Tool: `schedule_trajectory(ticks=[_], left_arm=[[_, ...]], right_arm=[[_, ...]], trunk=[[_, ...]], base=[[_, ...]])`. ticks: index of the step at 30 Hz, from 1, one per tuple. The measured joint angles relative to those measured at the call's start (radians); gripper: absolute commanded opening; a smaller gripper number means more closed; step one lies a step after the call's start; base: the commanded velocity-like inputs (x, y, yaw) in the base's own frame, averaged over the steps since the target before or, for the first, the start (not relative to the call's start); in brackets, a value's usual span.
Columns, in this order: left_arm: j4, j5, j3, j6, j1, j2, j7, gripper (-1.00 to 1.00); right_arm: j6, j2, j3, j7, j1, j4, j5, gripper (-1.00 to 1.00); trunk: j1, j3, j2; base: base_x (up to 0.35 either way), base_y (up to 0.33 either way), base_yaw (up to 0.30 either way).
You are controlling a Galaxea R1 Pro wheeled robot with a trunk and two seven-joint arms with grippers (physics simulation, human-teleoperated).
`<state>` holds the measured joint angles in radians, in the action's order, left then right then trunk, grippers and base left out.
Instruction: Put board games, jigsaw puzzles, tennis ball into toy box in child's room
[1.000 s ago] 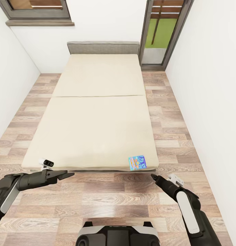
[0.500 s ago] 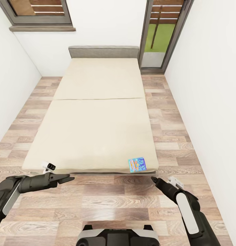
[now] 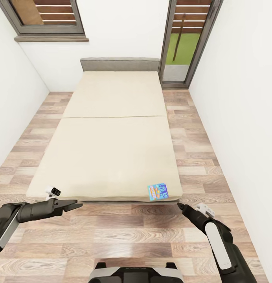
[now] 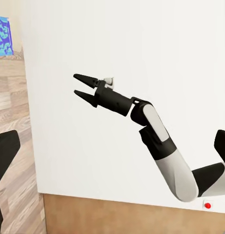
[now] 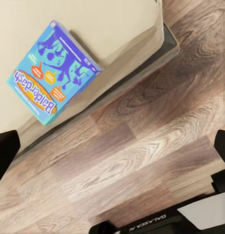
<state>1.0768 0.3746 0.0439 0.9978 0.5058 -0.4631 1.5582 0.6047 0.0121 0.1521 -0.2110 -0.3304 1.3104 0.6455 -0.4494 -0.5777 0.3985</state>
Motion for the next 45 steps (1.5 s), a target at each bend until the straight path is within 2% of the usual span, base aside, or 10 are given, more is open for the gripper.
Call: schedule_trajectory(ticks=[10,26,45], left_arm=[[-0.004,0.002,0.006,0.001,-0.001,-0.01,0.005,1.0],[-0.011,0.002,0.024,0.001,-0.001,-0.008,0.009,1.0],[-0.011,0.003,0.027,0.001,0.002,-0.008,0.005,1.0]], right_arm=[[-0.002,-0.012,0.0,0.0,0.0,0.002,0.001,1.0],[-0.002,-0.014,0.003,0.0,0.0,0.003,0.002,1.0],[-0.001,-0.015,0.002,0.0,0.0,0.005,-0.001,1.0]], trunk=[[0.0,0.017,0.0],[0.0,0.043,0.0],[0.0,0.075,0.0]], base=[[0.0,0.0,0.0],[0.0,0.0,0.039],[0.0,0.0,0.07]])
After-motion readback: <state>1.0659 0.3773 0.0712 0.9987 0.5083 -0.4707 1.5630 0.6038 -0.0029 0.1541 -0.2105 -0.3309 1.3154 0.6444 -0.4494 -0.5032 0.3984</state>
